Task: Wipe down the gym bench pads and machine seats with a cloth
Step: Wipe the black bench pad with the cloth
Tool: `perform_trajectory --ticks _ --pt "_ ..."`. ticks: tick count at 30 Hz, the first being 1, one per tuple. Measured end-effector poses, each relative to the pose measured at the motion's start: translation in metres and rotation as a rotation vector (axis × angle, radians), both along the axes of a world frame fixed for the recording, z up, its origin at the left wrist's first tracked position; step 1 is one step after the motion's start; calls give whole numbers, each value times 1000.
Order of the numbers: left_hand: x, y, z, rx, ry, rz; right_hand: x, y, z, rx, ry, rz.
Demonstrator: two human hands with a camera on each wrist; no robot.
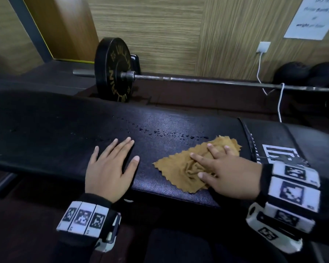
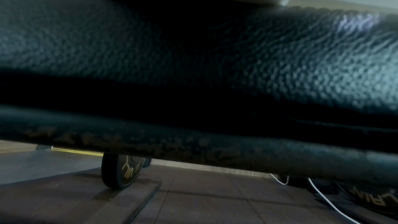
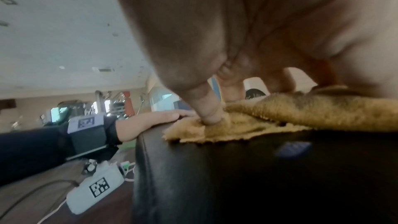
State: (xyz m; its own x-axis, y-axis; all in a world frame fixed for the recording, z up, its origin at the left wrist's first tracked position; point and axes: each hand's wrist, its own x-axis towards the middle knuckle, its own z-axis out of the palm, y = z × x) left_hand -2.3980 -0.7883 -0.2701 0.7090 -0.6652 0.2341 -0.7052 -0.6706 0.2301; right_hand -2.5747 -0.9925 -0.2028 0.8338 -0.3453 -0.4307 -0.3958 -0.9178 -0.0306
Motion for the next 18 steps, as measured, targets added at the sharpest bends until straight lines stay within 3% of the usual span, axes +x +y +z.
perform_trajectory --ticks 5,8,10,15,18 --pt "-1 -1 2 -14 6 -9 83 -8 -11 -128 25 143" --pt "0 0 3 -30 13 -12 142 -40 -12 -100 -19 243" --pt "0 -1 3 -42 16 -11 164 -67 -5 -71 -13 210" --pt "1 -1 3 -51 11 -2 149 -114 0 -81 -28 51" --pt "1 -3 3 -61 10 12 115 -116 5 -166 67 13"
